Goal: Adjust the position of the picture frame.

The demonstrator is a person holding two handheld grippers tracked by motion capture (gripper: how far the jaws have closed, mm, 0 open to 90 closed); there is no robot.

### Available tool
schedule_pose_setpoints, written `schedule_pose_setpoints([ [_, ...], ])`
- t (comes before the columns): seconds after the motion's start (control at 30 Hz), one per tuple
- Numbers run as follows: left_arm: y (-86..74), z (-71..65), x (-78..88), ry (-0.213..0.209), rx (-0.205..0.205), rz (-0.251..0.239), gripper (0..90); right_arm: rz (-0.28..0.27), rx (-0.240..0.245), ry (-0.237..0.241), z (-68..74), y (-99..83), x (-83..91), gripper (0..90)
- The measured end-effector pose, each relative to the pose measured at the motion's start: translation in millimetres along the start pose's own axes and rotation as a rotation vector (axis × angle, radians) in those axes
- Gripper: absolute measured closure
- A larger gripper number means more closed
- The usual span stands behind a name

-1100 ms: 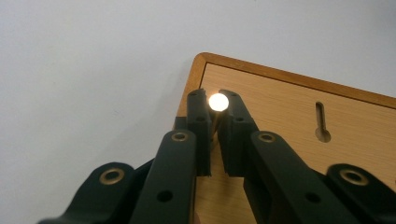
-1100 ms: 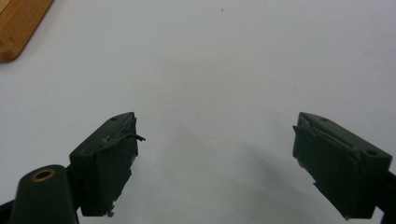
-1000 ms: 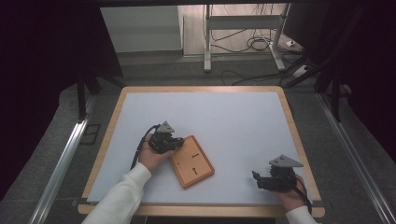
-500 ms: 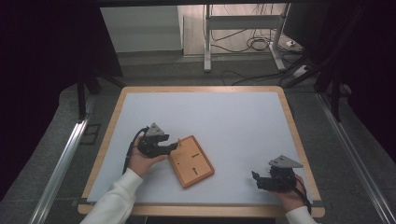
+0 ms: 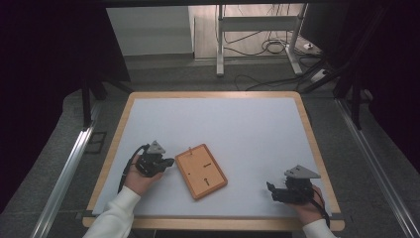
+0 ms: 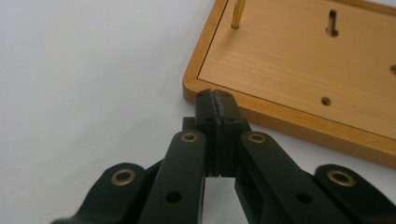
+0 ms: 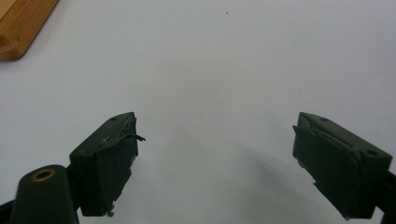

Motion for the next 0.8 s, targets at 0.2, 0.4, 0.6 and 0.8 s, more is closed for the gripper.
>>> schedule_pose_setpoints([
  [0.2, -2.3, 2.8, -4.5, -0.007, 0.038, -0.002, 90.0, -0.001, 0.0, -0.001, -0.5, 0.2, 0.1, 14.6],
  [0.4, 2.6, 2.2, -10.4, 0.009, 0.031, -0.005, 90.0, -0.003, 0.017, -0.007, 0.6, 1.1, 0.3, 14.6],
  [0.6, 1.2, 4.8, -8.3, 0.015, 0.036, 0.003, 90.0, -0.003, 0.022, -0.008, 0.3, 0.9, 0.3, 14.6],
  [0.8, -4.0, 5.8, -8.2, 0.019, 0.041, 0.021, 90.0, -0.003, 0.023, -0.011, -0.5, 0.9, 0.3, 14.6],
])
Point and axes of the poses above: each handheld gripper's, and its own axes: x roughly backward along the jaws, y roughly out of its top, z roughly to its left, the point moved 8 cm from there along -x, roughly forward along the jaws, and after that the axes turned 7 degrees about -z, right-handed, at the moved point
